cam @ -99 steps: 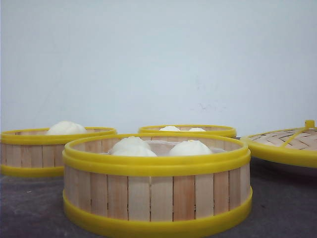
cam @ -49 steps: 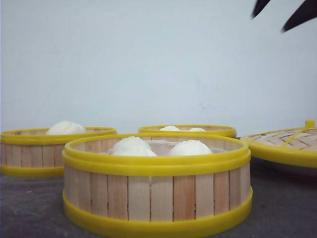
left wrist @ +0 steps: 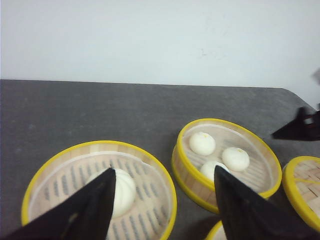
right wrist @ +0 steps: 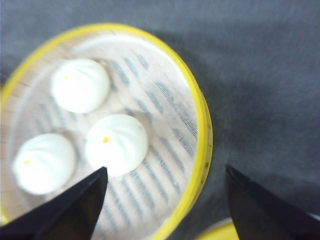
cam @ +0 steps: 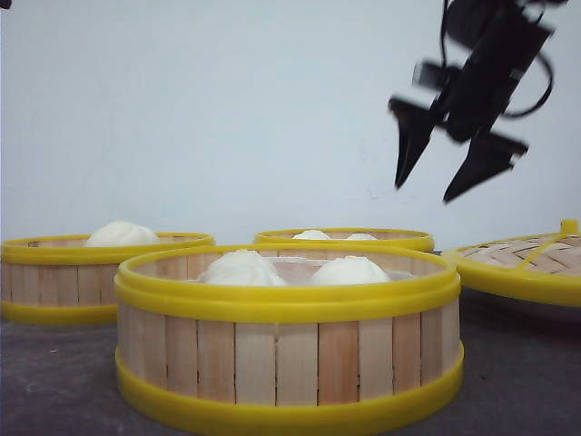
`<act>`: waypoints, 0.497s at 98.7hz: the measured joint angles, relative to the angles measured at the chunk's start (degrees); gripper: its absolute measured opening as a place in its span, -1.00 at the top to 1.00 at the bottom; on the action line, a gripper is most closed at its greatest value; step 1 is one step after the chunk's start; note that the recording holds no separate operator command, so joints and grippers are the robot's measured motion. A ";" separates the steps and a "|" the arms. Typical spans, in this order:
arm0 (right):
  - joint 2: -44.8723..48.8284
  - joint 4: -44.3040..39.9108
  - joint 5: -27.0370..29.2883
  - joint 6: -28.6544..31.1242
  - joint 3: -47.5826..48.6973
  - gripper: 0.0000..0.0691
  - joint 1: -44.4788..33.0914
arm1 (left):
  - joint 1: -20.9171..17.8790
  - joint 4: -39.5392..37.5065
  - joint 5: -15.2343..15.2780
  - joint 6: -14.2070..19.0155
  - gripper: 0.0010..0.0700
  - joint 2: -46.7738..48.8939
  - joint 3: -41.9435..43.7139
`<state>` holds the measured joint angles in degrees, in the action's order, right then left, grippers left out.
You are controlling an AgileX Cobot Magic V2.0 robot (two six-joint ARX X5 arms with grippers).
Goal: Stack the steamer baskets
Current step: 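Lower the right gripper and grasp the rim of the far steamer basket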
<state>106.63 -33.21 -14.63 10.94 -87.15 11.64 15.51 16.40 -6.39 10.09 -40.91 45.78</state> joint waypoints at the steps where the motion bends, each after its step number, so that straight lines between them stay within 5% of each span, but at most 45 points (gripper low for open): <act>1: 0.39 -0.02 0.09 0.00 -0.20 -0.33 0.04 | 0.07 -0.02 0.00 0.00 -0.06 0.00 0.00; 33: 8.76 0.33 4.76 0.02 -3.32 -0.19 0.81 | 0.50 -0.02 0.00 0.00 -0.06 0.00 0.02; 49: 10.01 0.26 5.64 0.02 -3.34 0.06 0.98 | 0.50 -0.07 0.00 0.00 -0.06 0.00 0.00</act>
<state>116.64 -32.95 -8.99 10.96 -90.50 12.62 16.01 16.34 -6.39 10.09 -40.91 45.78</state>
